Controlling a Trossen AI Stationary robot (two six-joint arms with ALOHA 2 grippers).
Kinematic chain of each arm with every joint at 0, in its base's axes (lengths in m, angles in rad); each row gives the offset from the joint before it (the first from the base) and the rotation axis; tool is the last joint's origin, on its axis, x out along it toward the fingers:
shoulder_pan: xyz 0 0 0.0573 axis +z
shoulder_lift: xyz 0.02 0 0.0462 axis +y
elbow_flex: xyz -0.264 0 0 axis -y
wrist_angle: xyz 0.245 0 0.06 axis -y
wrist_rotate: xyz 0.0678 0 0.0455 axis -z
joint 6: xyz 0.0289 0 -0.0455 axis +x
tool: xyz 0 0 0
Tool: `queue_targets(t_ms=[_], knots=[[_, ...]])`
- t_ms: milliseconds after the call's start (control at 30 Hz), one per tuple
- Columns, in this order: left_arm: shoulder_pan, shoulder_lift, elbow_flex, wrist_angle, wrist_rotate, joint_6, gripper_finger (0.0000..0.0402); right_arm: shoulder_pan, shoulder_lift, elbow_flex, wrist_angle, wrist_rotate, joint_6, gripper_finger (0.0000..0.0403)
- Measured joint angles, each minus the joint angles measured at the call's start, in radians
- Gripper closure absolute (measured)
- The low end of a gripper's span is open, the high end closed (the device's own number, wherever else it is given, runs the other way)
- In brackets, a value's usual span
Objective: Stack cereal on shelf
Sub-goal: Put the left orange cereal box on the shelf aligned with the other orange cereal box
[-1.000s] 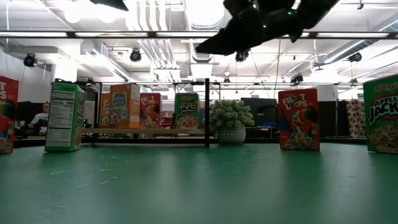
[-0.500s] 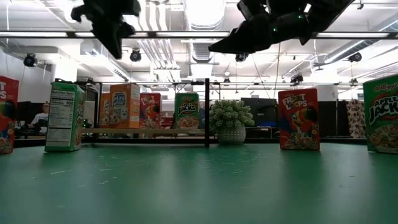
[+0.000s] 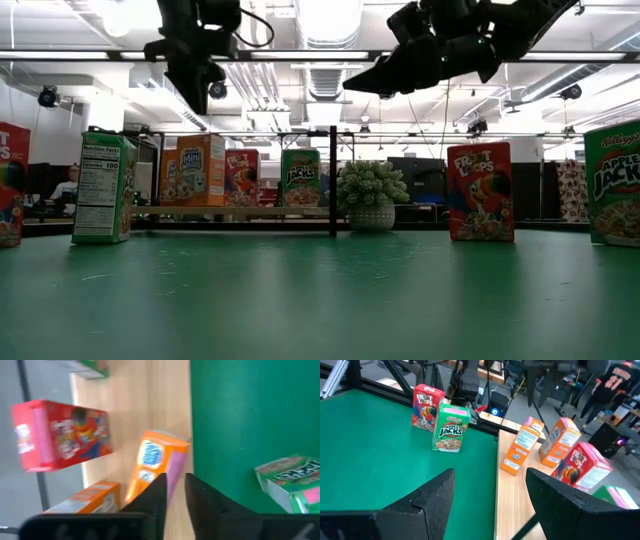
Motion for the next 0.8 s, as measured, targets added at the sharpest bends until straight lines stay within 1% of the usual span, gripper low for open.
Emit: queue_targets(t_ms=[300,433,567,800], knots=[[0.039,0.001,-0.013,0.043,0.001,-0.029,0.0187,-0.034,0.002,-0.008,-0.003,-0.008,0.011,0.0168],[0.038,0.019,-0.015,0.065,0.025,-0.016,0.0137,-0.034,0.002,-0.008,-0.004,-0.008,0.012,0.0168],[0.038,0.059,-0.020,0.065,0.053,-0.011,0.0115,-0.034,0.002,-0.008,-0.004,-0.008,0.015,0.0168],[0.041,0.089,-0.022,0.065,0.053,-0.004,0.0119,-0.034,0.003,-0.008,-0.011,-0.008,0.015,0.0168]])
